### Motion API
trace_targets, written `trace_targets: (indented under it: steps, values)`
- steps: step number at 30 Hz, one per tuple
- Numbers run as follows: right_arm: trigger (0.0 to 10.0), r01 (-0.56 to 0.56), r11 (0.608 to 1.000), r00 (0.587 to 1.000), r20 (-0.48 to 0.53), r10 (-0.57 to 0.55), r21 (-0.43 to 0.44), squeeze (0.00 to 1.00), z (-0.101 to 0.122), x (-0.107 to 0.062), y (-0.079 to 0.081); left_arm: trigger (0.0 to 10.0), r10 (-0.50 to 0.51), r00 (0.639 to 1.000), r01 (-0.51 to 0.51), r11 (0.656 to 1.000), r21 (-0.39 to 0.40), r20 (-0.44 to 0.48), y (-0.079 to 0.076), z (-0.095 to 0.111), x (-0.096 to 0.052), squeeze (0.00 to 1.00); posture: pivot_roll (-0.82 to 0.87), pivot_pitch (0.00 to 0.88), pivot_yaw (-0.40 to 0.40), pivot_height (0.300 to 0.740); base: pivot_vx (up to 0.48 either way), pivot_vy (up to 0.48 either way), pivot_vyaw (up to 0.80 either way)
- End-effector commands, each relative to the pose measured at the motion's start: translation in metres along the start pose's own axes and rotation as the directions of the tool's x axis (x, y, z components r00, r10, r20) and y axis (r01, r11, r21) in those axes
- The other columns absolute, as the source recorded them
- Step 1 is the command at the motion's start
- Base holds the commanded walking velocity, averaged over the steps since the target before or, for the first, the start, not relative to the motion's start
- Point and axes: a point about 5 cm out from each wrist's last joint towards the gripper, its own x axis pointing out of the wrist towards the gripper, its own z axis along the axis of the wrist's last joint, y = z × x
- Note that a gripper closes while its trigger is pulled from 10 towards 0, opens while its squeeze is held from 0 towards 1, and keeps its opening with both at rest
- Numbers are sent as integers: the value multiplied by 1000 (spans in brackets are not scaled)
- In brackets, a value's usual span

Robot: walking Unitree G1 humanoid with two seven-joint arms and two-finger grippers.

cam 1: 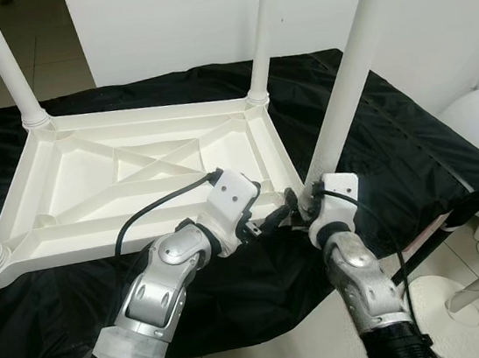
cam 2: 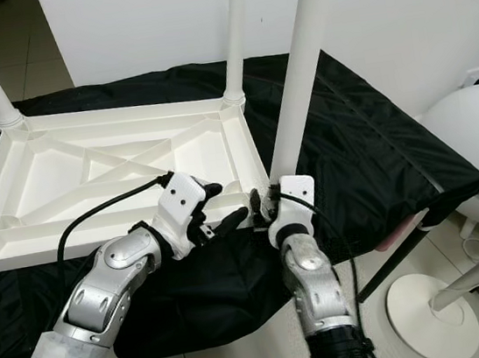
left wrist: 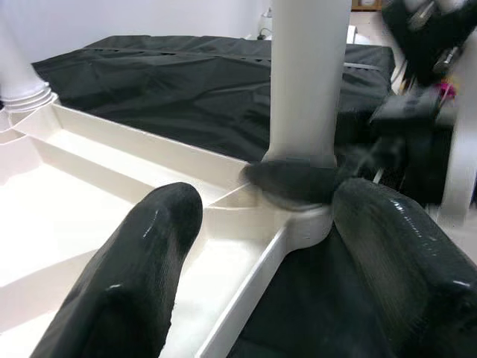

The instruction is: Building children table

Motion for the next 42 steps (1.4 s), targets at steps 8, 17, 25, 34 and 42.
trace_targets:
  steps: [8, 17, 25, 34, 42]
  values:
    - [10000, -68, 996, 998, 2, 69, -54, 0, 0, -2, -18, 10000, -18, 1000, 18, 1000, 1, -12, -3, -3, 1, 0, -20, 3, -67, 740, 0, 0, 0]
    - [10000, -287, 938, 958, -44, 284, -193, 0, 3, 1, -34, 10000, -18, 1000, 18, 1000, 4, -10, -2, -1, 2, 0, -23, 1, -61, 740, 0, 0, 0]
    - [10000, -451, 862, 892, -140, 429, -232, 0, 5, 20, -34, 10000, -15, 1000, 15, 1000, 10, -8, 1, 1, 3, 0, -15, 3, -53, 740, 0, 0, 0]
    - [0, -539, 813, 841, -186, 507, -220, 0, 0, 31, -23, 10000, -5, 1000, 5, 1000, 12, -7, 3, 2, 2, 0, -6, 11, -55, 740, 0, 0, 0]
    - [0, -607, 777, 791, -225, 569, -167, 0, -13, 30, -15, 10000, 15, 1000, -15, 1000, 11, -6, 6, 2, 0, 0, 3, 16, -61, 740, 0, 0, 0]
